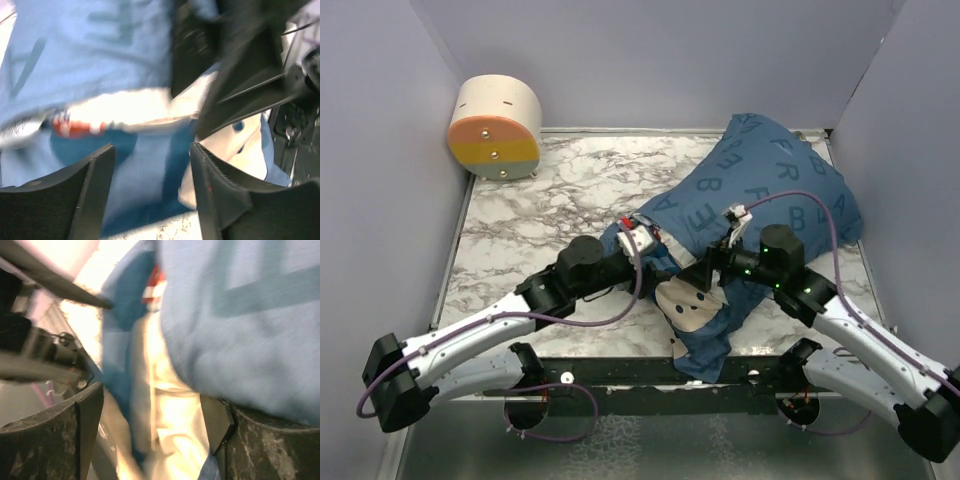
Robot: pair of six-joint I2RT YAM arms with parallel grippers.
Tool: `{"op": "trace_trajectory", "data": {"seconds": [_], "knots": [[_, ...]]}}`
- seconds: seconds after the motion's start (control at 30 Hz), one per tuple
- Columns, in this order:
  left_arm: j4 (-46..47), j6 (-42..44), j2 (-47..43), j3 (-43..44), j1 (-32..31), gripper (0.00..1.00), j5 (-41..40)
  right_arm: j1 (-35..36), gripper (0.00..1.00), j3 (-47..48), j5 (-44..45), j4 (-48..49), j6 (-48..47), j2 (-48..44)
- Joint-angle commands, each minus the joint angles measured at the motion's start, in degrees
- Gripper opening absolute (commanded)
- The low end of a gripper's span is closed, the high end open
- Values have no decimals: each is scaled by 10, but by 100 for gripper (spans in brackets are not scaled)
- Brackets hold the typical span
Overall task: Put the pillow into the pillowcase
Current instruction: Stuff the pillow into the pillowcase.
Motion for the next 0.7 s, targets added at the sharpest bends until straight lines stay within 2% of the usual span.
{"op": "trace_trajectory", "data": {"seconds": [0.0,0.17,0.3,0.4,0.43,0.5,0.57,0.67], "knots": [[52,-167,-126,-48,27,67,-100,-5,79,90,31,-89,-60,-64],[6,-295,-236,-68,33,68,-103,-4,79,157,11,-94,-93,-49],[-23,-373,-260,-80,34,64,-100,-5,77,179,1,-120,-125,-21],[-35,-414,-236,-77,34,61,-89,-4,68,189,4,-157,-133,-1],[-33,-427,-221,-77,34,61,-85,-4,63,189,17,-169,-133,7],[-31,-451,-179,-67,34,60,-78,-4,60,185,56,-193,-128,24],[-32,-470,-135,-55,34,62,-79,-4,54,185,97,-219,-124,49],[-27,-496,-63,-38,36,70,-99,-4,45,172,136,-225,-108,86]]}}
